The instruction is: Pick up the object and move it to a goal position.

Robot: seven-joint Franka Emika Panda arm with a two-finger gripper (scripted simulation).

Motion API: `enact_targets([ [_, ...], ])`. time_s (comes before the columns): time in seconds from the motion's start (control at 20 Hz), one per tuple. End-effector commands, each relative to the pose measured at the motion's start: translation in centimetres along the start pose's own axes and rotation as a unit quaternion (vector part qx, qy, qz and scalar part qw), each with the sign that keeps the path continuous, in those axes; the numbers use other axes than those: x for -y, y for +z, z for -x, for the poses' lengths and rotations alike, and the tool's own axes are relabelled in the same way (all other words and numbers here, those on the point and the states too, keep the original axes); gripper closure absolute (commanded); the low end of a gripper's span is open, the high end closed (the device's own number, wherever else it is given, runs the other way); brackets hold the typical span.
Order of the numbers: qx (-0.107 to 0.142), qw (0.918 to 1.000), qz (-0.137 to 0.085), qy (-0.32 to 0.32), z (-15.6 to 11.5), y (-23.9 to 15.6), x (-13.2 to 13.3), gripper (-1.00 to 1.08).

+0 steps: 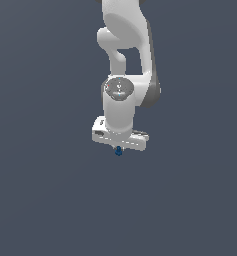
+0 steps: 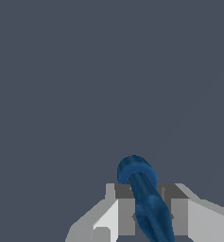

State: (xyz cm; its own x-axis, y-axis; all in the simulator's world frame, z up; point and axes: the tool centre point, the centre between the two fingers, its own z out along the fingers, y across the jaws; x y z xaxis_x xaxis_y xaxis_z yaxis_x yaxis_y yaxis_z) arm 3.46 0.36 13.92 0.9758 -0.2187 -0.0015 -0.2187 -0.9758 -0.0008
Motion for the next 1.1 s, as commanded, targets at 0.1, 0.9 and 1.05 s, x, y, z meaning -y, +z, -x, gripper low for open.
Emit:
enact_targets([
  [0.1,-0.001,1.0,0.0,0.0,0.6,-5.0,-2.7,1.08],
  [0.9,0.0,1.0,-0.001,0.0,2.6,-22.6,-12.0,1.08],
  [1.05,-0.001,1.0,0.0,0.001,2.8,-25.7,-13.7,1.08],
])
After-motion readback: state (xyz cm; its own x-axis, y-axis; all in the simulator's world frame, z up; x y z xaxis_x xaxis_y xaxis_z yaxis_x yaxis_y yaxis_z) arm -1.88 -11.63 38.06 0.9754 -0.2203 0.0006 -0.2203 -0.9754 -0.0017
